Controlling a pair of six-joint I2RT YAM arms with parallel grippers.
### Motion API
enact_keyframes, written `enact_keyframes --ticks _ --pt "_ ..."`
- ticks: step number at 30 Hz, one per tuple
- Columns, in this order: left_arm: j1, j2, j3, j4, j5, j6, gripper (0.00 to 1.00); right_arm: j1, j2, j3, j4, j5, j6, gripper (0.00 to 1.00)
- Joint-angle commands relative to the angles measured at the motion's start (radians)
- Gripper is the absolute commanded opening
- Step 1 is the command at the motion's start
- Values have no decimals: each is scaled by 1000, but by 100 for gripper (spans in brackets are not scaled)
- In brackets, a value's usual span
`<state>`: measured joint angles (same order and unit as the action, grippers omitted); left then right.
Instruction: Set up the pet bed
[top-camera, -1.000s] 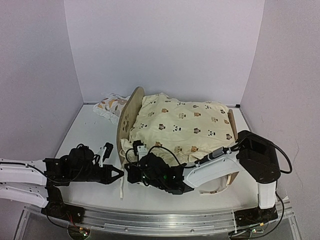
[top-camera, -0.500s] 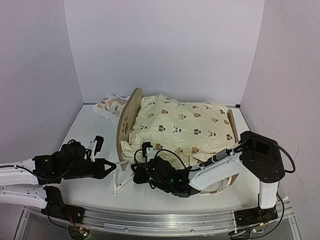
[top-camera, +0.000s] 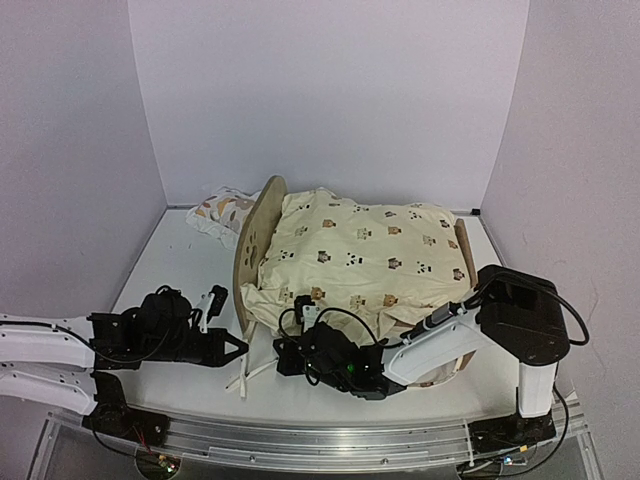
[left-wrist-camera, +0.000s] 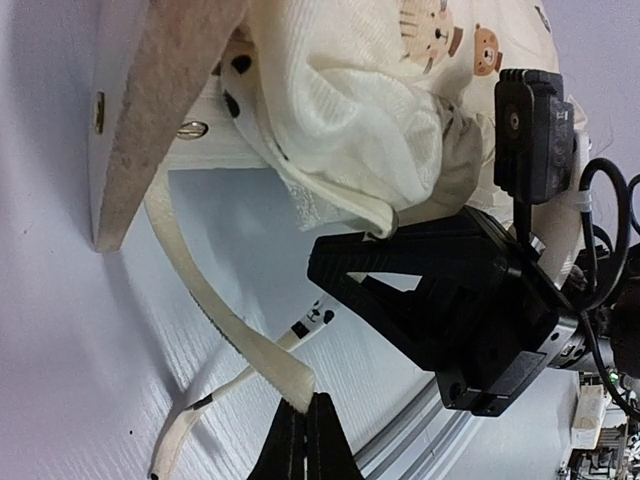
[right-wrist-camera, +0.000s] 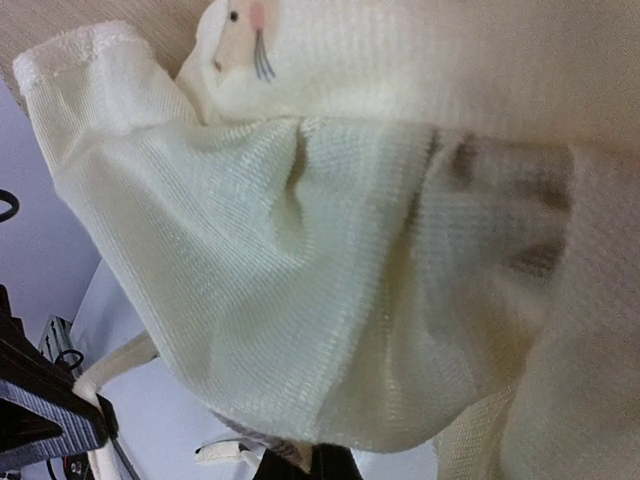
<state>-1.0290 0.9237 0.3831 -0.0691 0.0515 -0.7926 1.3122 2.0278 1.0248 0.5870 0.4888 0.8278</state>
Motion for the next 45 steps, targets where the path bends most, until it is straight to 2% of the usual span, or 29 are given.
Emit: enact_keyframes --ticks 1,8,18,25,28,31,35,38,45 --pt "-5 56 -25 170 80 -30 1 2 23 21 44 -3 -12 0" --pt "-5 141 -31 247 121 -43 5 2 26 5 64 15 -27 0" --pt "-5 166 -7 193 188 4 38 2 56 -9 132 -14 -90 0" --pt "-5 103 26 -24 88 12 65 1 98 1 158 -2 -102 0" --pt "-5 105 49 -119 49 6 71 1 113 5 167 3 -106 0" --pt "-5 108 75 -205 -4 -8 72 1 124 8 181 9 -109 0" --pt "-5 83 92 -305 -41 -33 64 1 137 11 202 18 -124 0" --pt "-5 82 97 -366 -42 -37 63 2 148 13 208 31 -137 0" --pt "-6 136 86 -384 -20 -47 56 1 158 16 224 38 -147 0"
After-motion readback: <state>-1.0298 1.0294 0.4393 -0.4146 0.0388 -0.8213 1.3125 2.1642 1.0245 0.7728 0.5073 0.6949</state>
